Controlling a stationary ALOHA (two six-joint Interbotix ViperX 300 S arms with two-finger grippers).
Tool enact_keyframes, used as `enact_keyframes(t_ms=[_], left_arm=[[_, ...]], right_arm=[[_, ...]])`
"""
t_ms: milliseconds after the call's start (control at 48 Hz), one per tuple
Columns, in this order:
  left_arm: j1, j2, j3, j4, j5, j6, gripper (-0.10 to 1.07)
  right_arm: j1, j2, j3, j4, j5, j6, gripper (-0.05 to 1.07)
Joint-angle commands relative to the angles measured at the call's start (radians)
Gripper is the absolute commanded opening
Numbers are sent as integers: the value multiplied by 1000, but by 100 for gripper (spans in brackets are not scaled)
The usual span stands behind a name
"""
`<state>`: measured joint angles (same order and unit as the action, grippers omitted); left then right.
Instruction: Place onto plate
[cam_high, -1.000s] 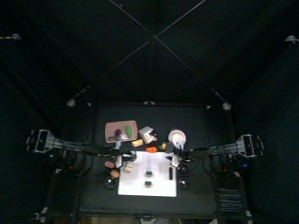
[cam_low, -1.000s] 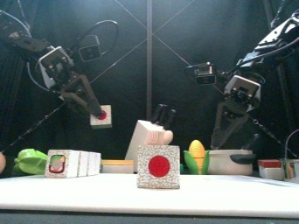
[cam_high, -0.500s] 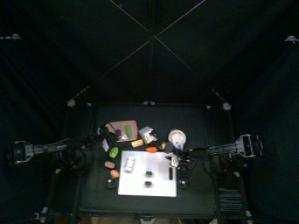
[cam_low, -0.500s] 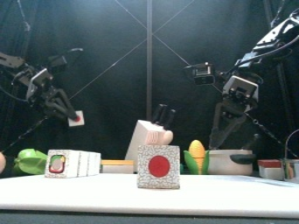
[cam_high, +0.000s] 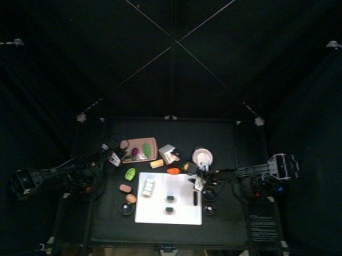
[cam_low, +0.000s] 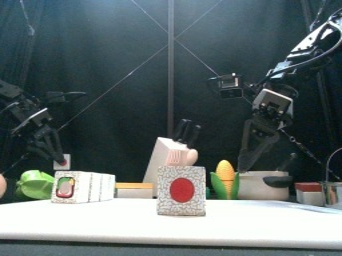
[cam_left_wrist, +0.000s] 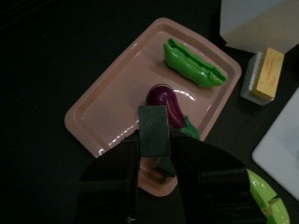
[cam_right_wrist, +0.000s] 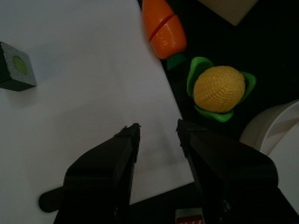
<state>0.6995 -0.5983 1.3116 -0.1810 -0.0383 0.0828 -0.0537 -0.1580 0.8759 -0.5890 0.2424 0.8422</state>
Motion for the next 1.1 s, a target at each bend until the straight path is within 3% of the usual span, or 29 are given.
enact_keyframes(t_ms=[0, 375, 625, 812, 1083], left_arm=[[9, 11, -12, 12, 0, 2, 58], [6, 153, -41, 40, -17, 5, 62], [6, 229, -83, 49, -41, 5, 76], [-9, 252, -95, 55, -43, 5, 85], [-29, 238, -95, 54, -51, 0, 86]], right_arm=[[-3, -14, -23, -2, -3, -3, 78], [-5, -12, -25, -2, -3, -5, 78], [-5, -12, -23, -2, -3, -5, 78], [-3, -11, -23, -2, -3, -3, 78], [-3, -11, -23, -2, -3, -5, 78]])
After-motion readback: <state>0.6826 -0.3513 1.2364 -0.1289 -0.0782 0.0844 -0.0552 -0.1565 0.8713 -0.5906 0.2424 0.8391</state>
